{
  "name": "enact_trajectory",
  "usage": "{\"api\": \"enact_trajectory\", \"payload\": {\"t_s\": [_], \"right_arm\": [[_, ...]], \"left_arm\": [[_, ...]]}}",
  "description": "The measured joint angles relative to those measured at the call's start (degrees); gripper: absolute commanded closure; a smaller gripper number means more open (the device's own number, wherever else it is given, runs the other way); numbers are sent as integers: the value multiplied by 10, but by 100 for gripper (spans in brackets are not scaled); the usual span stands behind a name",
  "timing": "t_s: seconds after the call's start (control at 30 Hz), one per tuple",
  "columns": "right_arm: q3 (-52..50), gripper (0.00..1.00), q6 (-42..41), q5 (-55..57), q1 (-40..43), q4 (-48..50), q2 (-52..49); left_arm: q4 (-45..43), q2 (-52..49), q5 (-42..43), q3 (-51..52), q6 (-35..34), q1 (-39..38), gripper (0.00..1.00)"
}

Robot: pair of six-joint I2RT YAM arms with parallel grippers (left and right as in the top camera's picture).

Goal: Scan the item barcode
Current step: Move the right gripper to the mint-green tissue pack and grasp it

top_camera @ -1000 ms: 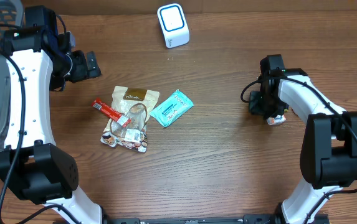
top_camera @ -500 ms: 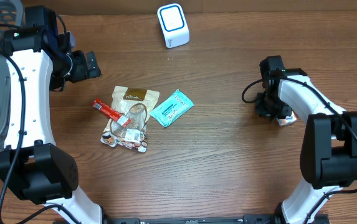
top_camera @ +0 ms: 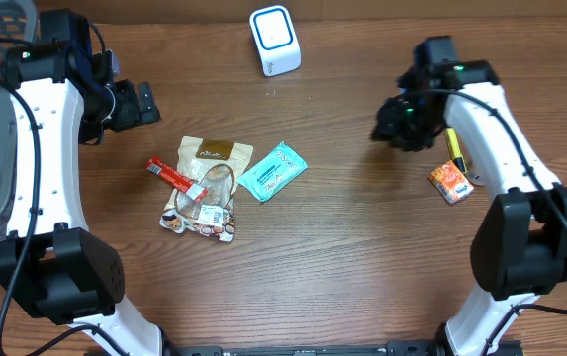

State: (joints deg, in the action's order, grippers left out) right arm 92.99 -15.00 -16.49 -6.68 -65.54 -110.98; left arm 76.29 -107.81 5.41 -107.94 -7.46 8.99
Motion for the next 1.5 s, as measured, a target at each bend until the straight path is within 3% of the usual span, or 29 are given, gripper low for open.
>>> {"api": "enact_trajectory", "payload": {"t_s": [0.37,0.63,0.8,0.97,1.5], "right_arm": [[0,54,-111,-54,-180,186,-2],[0,54,-225,77,-323,280,-48],[0,55,-254,137,-368,325,-108],[0,64,-265,158,-376,323,-138],[5,58,-267,169,-364,143,-135]], "left_arm": [[0,0,0,0,0,0,0],[0,0,0,0,0,0,0],[0,0,0,0,0,0,0],[0,0,0,0,0,0,0],[0,0,0,0,0,0,0]]}}
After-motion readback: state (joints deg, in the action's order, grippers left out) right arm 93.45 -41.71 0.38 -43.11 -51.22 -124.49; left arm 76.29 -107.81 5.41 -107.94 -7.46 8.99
